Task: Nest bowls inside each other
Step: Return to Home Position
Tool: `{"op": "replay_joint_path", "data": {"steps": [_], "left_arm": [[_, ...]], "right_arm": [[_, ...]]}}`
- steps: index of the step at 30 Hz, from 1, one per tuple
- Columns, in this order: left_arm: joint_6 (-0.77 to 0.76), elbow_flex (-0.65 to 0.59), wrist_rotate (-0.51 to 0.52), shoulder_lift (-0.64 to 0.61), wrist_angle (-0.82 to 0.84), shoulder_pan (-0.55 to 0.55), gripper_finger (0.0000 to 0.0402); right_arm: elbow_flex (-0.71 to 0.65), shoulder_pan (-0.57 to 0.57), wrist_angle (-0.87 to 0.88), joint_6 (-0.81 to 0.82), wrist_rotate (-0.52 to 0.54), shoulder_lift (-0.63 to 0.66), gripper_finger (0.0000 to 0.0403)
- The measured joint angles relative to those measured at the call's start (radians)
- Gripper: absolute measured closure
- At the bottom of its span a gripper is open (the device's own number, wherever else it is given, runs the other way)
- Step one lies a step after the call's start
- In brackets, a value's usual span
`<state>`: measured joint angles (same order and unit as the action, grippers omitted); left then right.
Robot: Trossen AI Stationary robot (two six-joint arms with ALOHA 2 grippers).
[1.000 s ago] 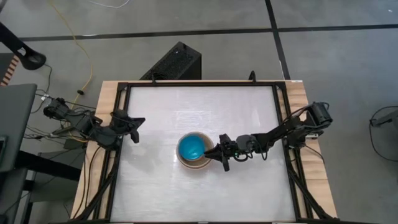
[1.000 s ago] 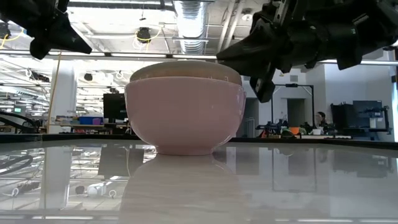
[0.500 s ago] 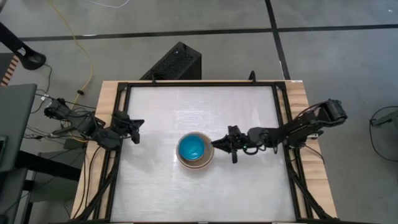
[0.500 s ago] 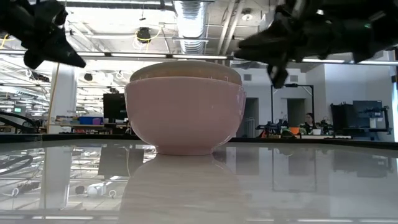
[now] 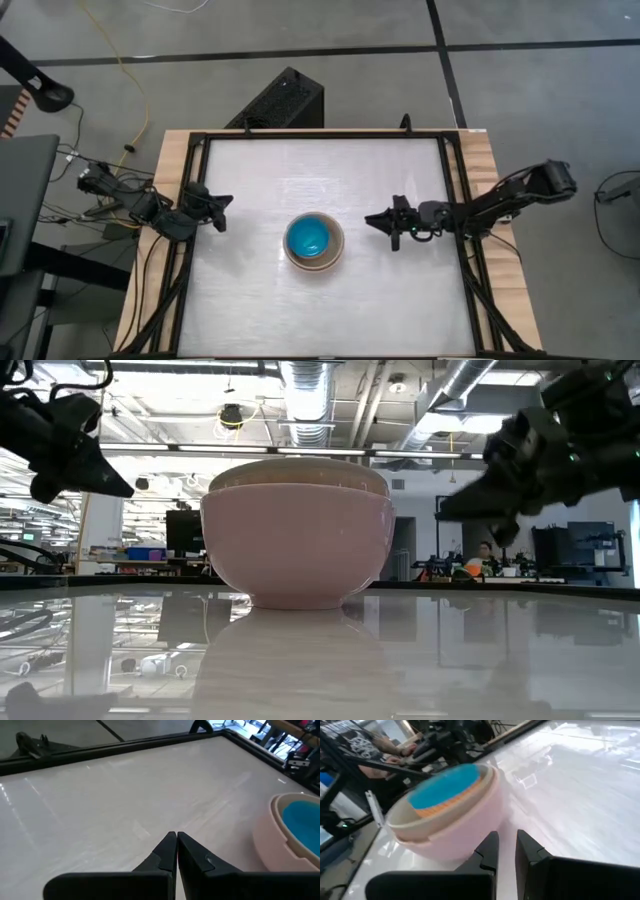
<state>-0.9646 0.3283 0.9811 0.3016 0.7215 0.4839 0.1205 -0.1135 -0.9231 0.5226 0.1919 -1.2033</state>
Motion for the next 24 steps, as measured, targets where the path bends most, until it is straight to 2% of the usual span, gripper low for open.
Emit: {"op": "replay_joint_path", "data": {"steps": [8,12,24], "left_arm": [[-0.009,-0.079,0.004,-0.090,-0.003,0.000,0.0401],[-0.007,-0.120,0.016,-0.130,-0.022,0.000,0.0401],[0.096,-0.122,0.043,-0.141,-0.026,-0.001,0.0401]], "right_arm": [[-0.112,0.051,-0.013,0.003,-0.034,0.056,0.0370],[-0.114,0.066,0.052,-0.006,-0.039,0.071,0.0370],[-0.114,0.077,0.235,-0.009,-0.037,0.071,0.0370]]}}
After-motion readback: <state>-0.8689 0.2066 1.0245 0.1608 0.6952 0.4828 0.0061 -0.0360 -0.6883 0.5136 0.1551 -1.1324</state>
